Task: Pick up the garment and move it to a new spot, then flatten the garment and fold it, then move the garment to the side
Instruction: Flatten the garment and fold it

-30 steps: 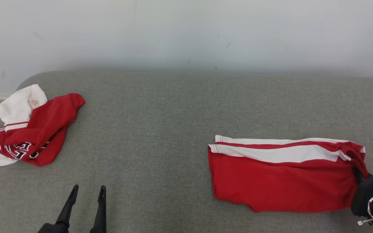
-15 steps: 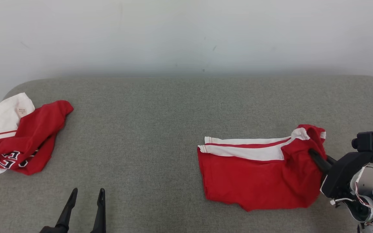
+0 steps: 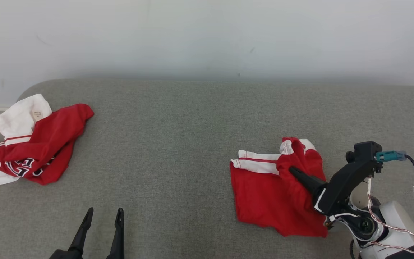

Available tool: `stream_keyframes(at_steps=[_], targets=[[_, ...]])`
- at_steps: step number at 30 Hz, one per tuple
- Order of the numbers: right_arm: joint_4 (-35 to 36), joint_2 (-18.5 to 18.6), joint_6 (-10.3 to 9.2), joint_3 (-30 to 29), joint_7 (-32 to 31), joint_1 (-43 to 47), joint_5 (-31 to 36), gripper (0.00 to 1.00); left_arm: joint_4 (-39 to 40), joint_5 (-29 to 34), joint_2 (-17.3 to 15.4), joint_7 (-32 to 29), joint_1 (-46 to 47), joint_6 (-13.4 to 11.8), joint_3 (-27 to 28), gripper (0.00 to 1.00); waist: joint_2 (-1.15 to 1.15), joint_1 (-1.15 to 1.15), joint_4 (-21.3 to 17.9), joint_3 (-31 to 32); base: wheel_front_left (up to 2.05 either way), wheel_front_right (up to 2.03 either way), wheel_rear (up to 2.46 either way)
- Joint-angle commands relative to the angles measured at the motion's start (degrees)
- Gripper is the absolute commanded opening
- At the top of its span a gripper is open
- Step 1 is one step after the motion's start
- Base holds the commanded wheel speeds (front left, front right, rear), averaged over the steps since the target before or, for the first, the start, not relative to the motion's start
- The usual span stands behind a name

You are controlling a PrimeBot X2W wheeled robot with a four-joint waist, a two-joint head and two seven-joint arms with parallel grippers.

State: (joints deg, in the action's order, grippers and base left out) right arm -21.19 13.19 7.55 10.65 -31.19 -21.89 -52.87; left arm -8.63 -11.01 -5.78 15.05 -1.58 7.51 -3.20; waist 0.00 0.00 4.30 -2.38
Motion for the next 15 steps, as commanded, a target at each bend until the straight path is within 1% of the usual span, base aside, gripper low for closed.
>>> stream_keyframes(at_steps=[1,6,10,15], targets=[[-0.23,-1.03,-0.10,-0.44,-0.66,-0.69,0.78,0.00,-0.14,-0.42,0.15,0.18,0.60,-0.09,-0.08,1.00,0.00,0.00,0.81,-0.34,0.00,0.00,0.00],[-1.38,-4.70,-0.10,-1.98,-2.60,-1.63,3.44,0.00,-0.67,-0.73,0.33,0.18,1.46,-0.08,-0.78,1.00,0.00,0.00,2.49,-0.92,0.00,0.00,0.00],[-2.99,-6.35,-0.10,-3.38,-2.82,-1.92,6.75,0.00,-0.89,-0.79,0.66,0.18,1.94,-0.08,-1.40,1.00,0.00,0.00,3.71,-1.38,0.00,0.00,0.00],[-4.63,-7.51,-0.10,-4.73,-2.10,-2.34,9.95,0.00,-1.04,-1.00,0.88,0.18,2.34,-0.08,-1.46,1.00,0.00,0.00,4.46,-1.93,0.00,0.00,0.00]])
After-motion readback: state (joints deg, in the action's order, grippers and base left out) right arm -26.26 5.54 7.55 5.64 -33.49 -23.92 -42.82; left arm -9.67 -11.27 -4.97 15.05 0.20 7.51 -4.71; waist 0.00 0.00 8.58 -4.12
